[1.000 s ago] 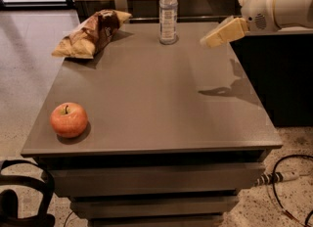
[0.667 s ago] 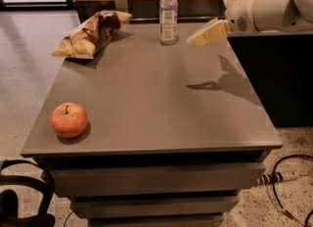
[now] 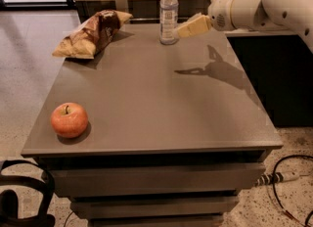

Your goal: Move blue plastic bottle near apple

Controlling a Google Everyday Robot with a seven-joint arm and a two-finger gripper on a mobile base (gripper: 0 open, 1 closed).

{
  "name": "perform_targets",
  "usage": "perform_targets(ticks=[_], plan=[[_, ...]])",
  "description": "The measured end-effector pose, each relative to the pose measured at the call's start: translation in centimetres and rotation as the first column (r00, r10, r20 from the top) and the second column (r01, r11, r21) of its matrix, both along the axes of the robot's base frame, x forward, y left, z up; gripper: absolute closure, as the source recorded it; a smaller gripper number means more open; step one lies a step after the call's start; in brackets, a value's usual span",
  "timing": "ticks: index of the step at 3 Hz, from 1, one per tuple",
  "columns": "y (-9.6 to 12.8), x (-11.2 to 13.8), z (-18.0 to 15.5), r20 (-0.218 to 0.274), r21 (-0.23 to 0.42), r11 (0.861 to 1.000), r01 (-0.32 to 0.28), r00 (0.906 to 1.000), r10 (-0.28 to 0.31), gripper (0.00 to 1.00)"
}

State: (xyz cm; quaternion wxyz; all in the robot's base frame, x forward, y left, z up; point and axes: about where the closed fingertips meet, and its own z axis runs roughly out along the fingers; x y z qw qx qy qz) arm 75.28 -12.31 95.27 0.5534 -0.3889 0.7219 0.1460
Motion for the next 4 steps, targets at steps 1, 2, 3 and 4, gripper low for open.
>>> perform_targets(ticks=[1,2,3,4], plan=[[0.7,2.8,-0.4,0.012,0.054,0.998,0.010,0.9999,-0.010,0.00],[1.9,4.9,-1.0,0.011,0.097,0.995,0.005,0.9999,-0.006,0.00],[3.6,6.3,-1.6,0.010,0.125,0.992,-0.010,0.9999,0.009,0.00],[6.3,9.0,-2.7,0.032,0.176,0.984,-0.041,0.9988,0.036,0.00]])
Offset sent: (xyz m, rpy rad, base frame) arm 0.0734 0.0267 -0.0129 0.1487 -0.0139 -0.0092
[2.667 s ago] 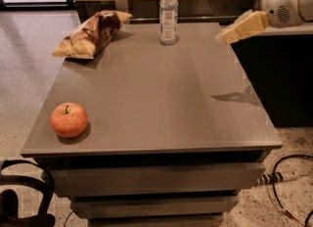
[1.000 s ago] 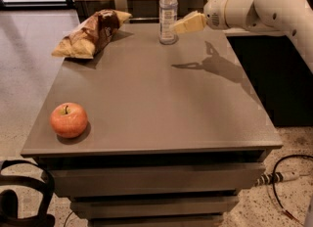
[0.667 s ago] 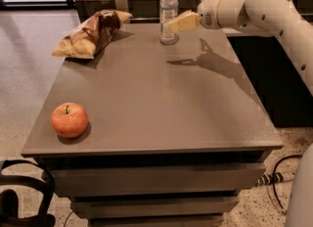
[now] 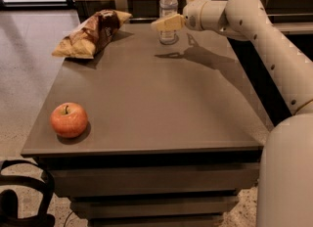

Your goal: Move blue plastic bottle near apple

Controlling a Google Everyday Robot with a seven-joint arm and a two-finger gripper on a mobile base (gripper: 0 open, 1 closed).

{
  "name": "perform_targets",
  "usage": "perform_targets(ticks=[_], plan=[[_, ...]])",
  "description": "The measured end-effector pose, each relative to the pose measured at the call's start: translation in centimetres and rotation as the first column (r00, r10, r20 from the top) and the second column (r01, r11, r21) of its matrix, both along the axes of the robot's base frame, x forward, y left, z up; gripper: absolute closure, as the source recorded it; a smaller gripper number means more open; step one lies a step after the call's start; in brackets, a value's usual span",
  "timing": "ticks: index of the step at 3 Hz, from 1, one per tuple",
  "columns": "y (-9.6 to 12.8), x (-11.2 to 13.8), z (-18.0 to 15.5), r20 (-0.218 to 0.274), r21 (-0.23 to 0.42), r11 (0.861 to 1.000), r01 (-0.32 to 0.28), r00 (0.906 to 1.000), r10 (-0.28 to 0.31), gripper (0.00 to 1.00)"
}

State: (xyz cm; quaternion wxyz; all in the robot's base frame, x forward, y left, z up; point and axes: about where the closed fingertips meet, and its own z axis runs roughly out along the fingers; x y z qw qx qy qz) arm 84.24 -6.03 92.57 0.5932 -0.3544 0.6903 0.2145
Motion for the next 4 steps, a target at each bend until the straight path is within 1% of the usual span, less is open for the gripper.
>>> perform_targets(ticks=[1,2,3,4], plan=[[0.0,0.0,0.0,0.000,0.000,1.000,0.000,1.0000,0.000,0.00],[-0.8,1.1,-0.4,0.034,0.025,1.000,0.017,0.9992,-0.018,0.00],[-1.9,3.1,-0.9,0.083,0.047,0.999,0.021,0.9963,-0.024,0.00],[-2.1,3.3,-0.3,0.093,0.050,0.998,0.026,0.9952,-0.030,0.18]])
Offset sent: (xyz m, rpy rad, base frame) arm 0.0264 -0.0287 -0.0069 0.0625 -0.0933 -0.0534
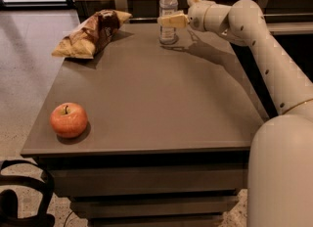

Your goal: Move blue plastic bottle near apple

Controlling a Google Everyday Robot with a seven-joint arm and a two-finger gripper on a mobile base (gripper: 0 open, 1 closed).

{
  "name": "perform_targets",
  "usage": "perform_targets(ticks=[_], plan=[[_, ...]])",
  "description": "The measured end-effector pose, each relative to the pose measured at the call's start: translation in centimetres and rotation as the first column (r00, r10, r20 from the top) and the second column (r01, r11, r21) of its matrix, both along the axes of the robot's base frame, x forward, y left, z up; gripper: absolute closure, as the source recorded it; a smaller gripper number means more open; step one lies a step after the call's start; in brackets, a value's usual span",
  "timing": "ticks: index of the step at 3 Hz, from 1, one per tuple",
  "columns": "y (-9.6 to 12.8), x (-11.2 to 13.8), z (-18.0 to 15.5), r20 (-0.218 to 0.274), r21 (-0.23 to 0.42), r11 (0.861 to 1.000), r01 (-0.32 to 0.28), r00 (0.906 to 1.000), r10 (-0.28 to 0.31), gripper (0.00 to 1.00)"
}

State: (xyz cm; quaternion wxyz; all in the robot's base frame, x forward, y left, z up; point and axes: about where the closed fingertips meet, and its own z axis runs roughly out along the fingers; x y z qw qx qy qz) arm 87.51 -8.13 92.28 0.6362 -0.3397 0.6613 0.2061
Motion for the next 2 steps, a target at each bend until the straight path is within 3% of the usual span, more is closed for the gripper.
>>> perform_targets(ticks=[2], plan=[[0.65,0.06,-0.23,-0.003,0.001,1.000,-0.008,1.0000,0.008,0.65]])
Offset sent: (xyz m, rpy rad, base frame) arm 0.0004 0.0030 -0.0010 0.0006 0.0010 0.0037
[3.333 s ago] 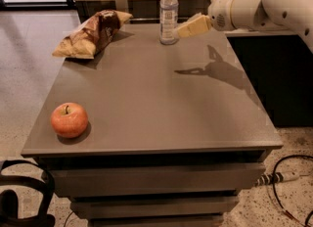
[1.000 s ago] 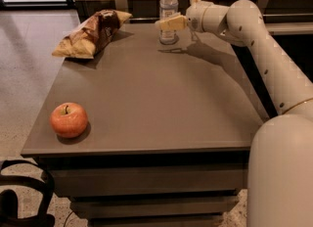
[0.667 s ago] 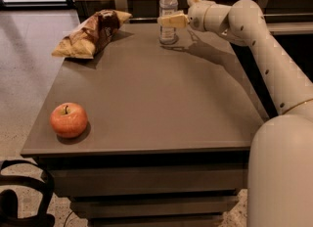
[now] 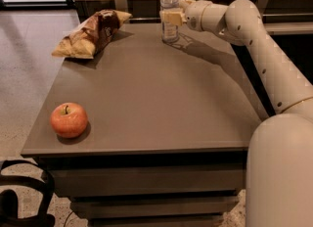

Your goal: Move blue plastic bottle near apple

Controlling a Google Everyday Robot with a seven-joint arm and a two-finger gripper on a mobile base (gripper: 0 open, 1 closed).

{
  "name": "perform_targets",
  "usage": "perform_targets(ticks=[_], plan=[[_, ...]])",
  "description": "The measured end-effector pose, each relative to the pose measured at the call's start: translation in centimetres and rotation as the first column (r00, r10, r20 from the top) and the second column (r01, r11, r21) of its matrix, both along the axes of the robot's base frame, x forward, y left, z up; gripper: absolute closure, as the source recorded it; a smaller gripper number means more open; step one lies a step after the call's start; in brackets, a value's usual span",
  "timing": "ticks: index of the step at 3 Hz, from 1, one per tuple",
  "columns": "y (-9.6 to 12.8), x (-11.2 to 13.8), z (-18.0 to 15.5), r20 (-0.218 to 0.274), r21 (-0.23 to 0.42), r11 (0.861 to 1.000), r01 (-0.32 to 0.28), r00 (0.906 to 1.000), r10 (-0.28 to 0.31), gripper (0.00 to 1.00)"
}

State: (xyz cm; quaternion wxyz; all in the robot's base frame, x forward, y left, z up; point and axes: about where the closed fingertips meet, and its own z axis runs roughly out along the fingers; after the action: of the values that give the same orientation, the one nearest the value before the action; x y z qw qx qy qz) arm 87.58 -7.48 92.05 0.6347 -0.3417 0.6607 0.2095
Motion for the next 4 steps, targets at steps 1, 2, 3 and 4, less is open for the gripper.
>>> perform_targets(ticks=[1,2,3,4], plan=[[0.3,0.0,-0.1,-0.002,0.000,1.000,-0.004,1.0000,0.004,0.88],[0.6,0.0,-0.2,-0.003,0.001,1.000,-0.008,1.0000,0.008,1.00],[0.2,-0.3,0.8,-0.002,0.002,1.000,-0.001,1.0000,0.001,1.00],[-0.9,-1.6,2.5,-0.012,0.018,1.000,0.008,0.9999,-0.008,1.00]])
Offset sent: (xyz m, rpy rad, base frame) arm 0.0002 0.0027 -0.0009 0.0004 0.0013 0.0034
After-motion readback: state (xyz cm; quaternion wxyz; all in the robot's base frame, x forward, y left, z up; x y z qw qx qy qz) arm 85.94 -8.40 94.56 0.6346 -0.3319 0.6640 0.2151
